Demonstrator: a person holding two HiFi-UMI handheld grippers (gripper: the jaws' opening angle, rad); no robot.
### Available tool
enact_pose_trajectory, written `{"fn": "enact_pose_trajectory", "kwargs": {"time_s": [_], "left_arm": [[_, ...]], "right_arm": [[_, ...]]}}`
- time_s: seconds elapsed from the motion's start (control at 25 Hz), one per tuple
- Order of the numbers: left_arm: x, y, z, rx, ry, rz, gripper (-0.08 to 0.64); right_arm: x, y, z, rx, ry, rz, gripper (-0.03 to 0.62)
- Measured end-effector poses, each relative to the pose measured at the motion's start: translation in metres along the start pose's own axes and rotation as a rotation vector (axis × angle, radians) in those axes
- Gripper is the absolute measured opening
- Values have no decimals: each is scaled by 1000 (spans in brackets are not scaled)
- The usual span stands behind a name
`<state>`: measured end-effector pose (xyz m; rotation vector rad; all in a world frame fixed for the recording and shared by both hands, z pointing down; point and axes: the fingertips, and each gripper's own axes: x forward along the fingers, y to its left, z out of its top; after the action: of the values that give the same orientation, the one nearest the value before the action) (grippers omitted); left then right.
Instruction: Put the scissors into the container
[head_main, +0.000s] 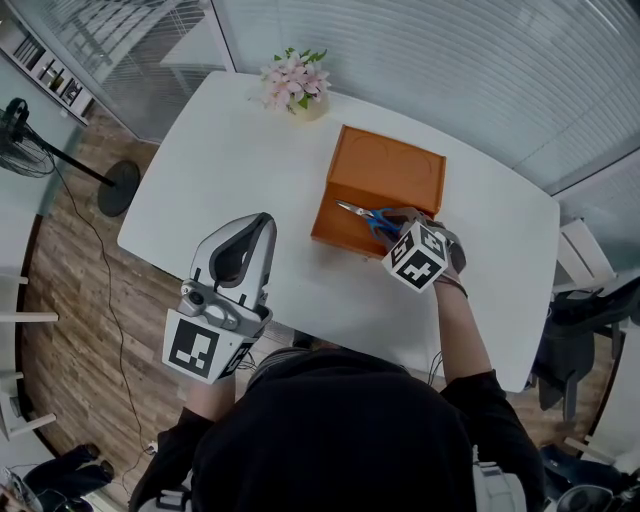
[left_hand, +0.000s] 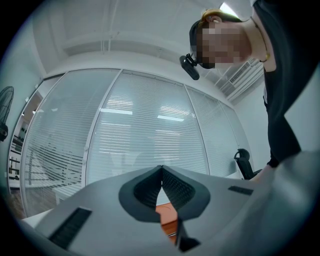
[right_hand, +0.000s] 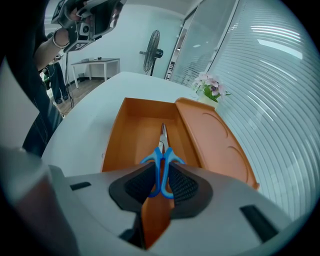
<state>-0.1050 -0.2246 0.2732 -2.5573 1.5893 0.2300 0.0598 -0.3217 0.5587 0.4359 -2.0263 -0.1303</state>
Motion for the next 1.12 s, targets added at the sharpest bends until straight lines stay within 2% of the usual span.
{"fn": "enact_pose_trajectory", "kwargs": {"time_s": [0.52, 1.12], "left_arm": [[3, -5, 8, 13, -12, -32, 11], [7, -10, 0, 8, 24, -78, 11]], "right_arm": [[4, 0, 0, 9, 34, 16, 91], [7, 2, -4, 0, 103, 52, 92]]}}
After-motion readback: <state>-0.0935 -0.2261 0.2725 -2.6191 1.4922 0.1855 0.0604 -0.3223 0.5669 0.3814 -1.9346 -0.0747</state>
